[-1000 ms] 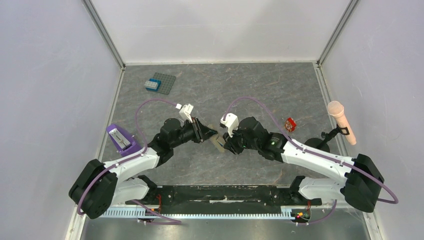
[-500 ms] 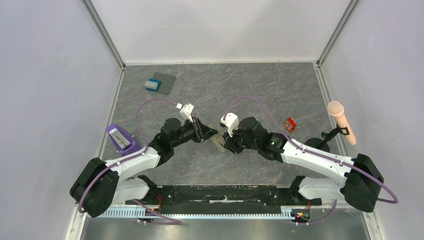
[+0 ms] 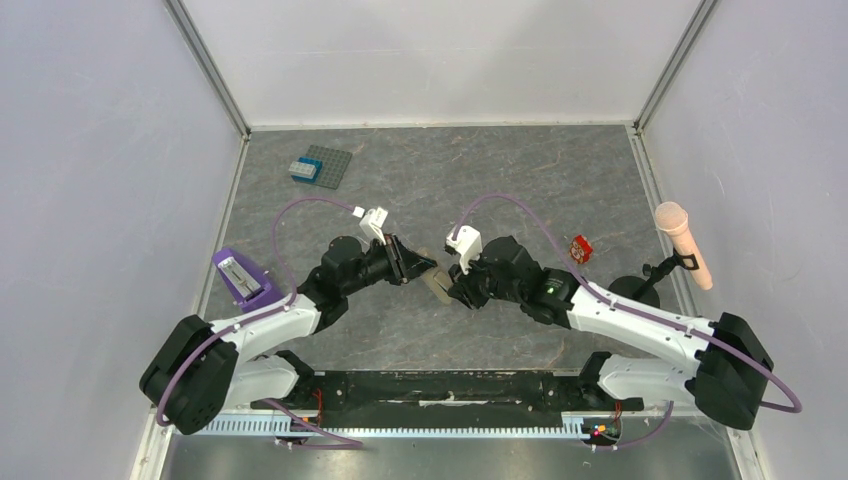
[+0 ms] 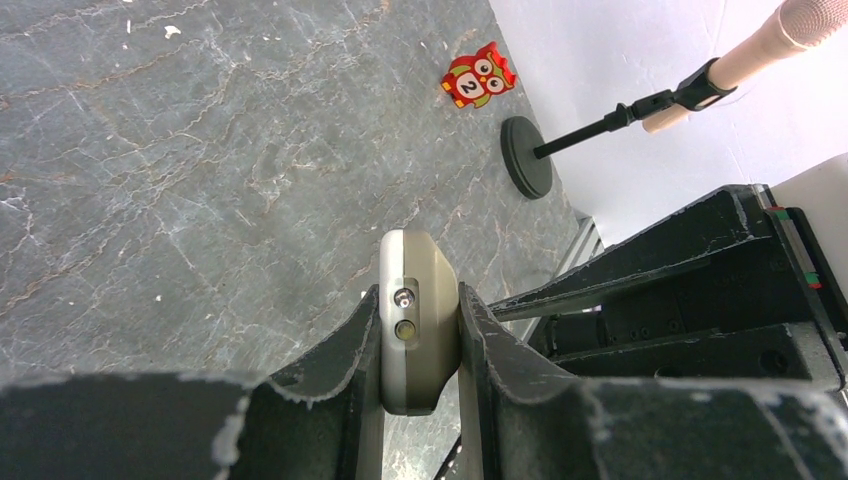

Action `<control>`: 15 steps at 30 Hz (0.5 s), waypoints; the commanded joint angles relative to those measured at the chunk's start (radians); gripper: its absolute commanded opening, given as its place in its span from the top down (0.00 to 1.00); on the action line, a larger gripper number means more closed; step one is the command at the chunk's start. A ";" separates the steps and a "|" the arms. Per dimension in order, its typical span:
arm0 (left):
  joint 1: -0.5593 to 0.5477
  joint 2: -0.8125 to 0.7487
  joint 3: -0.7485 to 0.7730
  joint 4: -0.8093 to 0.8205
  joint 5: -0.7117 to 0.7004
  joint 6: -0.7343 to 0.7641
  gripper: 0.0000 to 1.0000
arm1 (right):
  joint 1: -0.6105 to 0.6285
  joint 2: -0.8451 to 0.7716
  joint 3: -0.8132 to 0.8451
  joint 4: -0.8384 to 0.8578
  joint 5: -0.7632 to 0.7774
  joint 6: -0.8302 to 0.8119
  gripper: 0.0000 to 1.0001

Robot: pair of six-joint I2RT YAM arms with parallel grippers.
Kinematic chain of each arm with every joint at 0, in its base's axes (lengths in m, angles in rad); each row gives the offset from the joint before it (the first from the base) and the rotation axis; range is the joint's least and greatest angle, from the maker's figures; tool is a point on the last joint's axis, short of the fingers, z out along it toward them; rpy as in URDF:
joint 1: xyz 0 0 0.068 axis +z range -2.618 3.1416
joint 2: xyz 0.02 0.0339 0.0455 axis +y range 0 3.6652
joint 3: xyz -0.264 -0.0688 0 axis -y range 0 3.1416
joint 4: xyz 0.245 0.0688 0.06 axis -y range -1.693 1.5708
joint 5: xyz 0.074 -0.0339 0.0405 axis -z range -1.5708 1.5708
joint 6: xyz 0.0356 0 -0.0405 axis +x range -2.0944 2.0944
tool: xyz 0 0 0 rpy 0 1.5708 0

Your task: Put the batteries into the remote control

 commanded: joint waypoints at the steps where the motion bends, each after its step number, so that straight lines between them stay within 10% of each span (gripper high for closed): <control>1: -0.011 0.003 0.020 0.076 -0.007 -0.034 0.98 | 0.005 -0.039 -0.003 0.084 -0.017 -0.005 0.83; 15: -0.011 0.014 0.028 0.076 0.009 -0.031 0.98 | 0.005 -0.002 0.023 0.066 0.032 -0.017 0.83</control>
